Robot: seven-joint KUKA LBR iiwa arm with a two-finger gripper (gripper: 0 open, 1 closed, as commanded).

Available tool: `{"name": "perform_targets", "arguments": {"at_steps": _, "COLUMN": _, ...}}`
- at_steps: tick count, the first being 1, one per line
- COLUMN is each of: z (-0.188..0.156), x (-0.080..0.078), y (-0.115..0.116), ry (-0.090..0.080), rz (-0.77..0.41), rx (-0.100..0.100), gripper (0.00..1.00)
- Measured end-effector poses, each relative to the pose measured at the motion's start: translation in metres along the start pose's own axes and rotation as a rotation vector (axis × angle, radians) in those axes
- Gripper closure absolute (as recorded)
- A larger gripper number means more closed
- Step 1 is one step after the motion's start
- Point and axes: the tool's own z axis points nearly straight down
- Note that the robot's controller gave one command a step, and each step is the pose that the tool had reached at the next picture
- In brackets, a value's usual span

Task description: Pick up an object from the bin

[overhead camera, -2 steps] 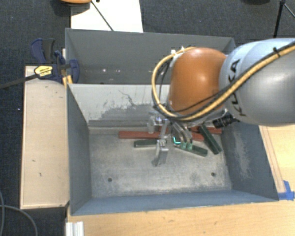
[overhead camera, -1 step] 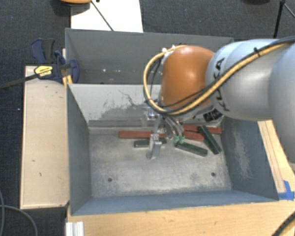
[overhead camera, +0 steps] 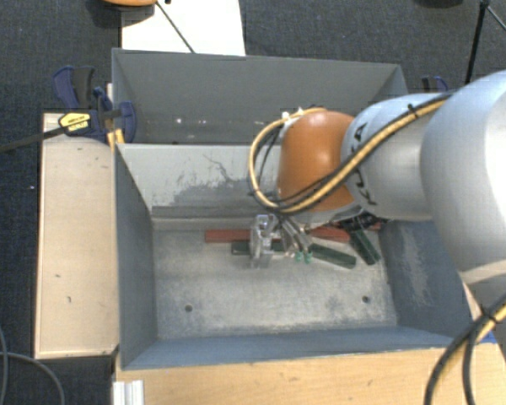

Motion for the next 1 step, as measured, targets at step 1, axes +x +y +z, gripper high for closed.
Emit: {"name": "perform_targets", "arguments": {"at_steps": 1, "z": 0.0012, "x": 0.0011, "y": -0.0002, "ry": 0.003, "rz": 0.003, "rx": 0.000, "gripper": 0.00}}
